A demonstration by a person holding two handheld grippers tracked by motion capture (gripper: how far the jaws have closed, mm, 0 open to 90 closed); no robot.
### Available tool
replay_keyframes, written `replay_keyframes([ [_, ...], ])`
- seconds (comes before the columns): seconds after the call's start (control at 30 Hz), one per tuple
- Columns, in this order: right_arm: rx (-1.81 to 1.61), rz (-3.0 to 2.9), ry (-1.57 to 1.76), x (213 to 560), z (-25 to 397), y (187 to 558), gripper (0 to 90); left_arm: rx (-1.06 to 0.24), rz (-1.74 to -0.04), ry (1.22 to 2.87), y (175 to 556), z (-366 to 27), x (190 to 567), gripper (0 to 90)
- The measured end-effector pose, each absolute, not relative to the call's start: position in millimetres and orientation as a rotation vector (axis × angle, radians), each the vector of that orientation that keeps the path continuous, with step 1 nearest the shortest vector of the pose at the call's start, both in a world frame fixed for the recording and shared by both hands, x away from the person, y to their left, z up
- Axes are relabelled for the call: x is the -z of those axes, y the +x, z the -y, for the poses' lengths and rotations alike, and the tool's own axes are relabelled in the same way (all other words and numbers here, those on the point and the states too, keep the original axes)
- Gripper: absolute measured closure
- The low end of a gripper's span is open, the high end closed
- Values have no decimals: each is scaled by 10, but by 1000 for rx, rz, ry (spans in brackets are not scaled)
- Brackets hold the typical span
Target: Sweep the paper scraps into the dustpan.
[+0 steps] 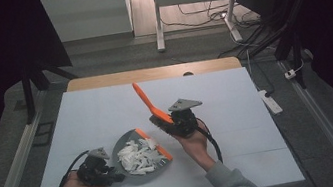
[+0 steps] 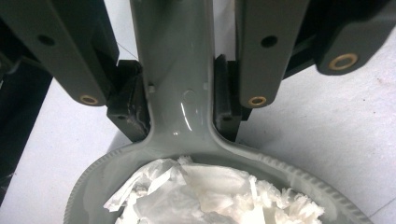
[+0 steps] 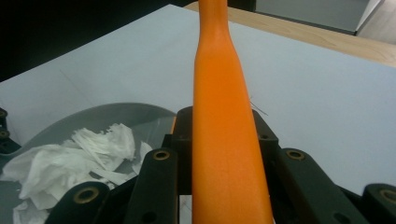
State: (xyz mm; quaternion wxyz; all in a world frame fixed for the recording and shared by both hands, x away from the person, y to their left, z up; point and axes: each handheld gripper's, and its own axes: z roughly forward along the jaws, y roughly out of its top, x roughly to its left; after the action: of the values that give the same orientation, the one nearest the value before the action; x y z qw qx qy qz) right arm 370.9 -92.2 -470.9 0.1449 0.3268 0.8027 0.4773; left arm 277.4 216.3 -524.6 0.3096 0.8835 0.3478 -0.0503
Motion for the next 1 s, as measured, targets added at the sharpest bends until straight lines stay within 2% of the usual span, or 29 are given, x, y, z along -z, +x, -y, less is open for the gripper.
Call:
replay_keyframes([
  [0.4, -1339, -2265, 1019, 4773, 1230, 3789, 707, 62, -910, 2293, 2748, -2183, 5222, 614],
  [1.0, -1374, -2258, 990, 4754, 1556, 3716, 707, -48, -945, 2203, 2652, -2234, 5153, 614],
])
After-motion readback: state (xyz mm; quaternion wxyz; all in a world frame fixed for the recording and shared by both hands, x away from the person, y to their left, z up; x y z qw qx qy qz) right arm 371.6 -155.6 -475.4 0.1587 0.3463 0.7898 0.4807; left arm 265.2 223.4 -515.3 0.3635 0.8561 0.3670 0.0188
